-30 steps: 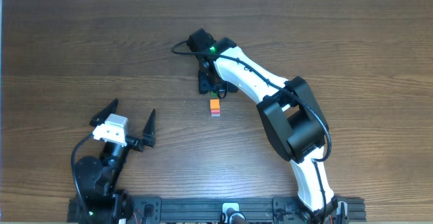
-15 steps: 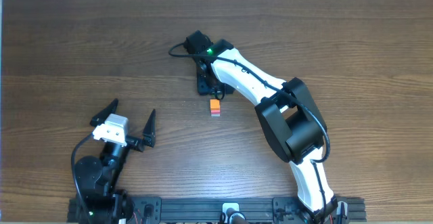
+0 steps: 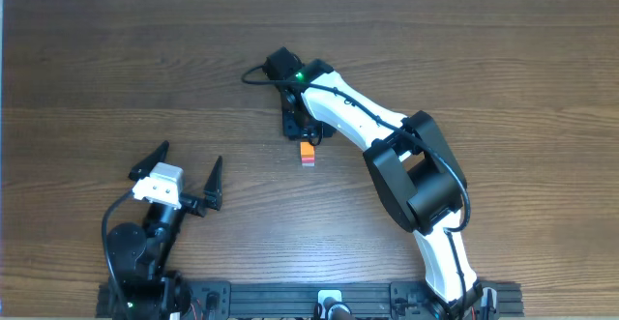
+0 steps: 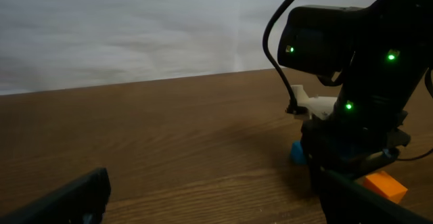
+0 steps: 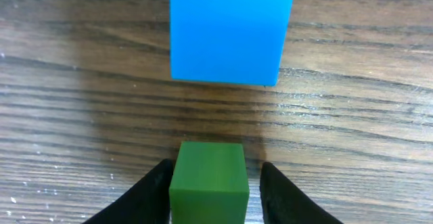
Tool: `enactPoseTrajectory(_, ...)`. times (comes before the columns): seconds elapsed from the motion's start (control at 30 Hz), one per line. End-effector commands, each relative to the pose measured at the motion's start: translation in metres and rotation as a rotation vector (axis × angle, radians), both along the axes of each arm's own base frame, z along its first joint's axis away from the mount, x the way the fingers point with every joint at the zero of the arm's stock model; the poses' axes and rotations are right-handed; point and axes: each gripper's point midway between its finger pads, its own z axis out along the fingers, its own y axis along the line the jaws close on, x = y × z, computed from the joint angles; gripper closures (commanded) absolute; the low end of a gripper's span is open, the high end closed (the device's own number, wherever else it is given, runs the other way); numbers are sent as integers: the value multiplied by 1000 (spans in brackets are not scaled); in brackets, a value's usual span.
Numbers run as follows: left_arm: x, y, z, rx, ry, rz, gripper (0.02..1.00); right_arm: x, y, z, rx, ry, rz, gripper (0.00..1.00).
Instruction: Stack Cubes
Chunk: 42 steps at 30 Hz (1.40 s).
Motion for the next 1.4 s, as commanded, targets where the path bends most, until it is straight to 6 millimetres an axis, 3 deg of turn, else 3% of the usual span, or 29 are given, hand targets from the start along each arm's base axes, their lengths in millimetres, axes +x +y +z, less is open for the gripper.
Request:
enactPoseTrajectory(0.03,-1,-2,-1,16,-9,-12,18,-3,-2,-9,-26,8,-6,638)
enactPoseTrajectory(0.3,-1,-2,-1,16,-9,-12,18,-3,-2,-9,-25,7,-7,787)
enactPoseTrajectory(0.43,-1,-2,-1,16,-9,-12,18,-2,-2,-9,-22,5,-15,930)
enactPoseTrajectory(0.63,-1,-2,-1,16,-10,-12,18,-1,0,-9,-16,-2,-22,991)
enactPoseTrajectory(0.93,-1,-2,-1,16,-10,-12,18,3,2,-3,-8,-6,-23,989)
enactPoseTrajectory(1.17,-1,-2,-1,16,-9,-12,18,11,7,27,-3,-28,-21,991)
enactPoseTrajectory(1.4,-1,-2,-1,16,-9,-12,18,22,12,76,26,-85,-10,989)
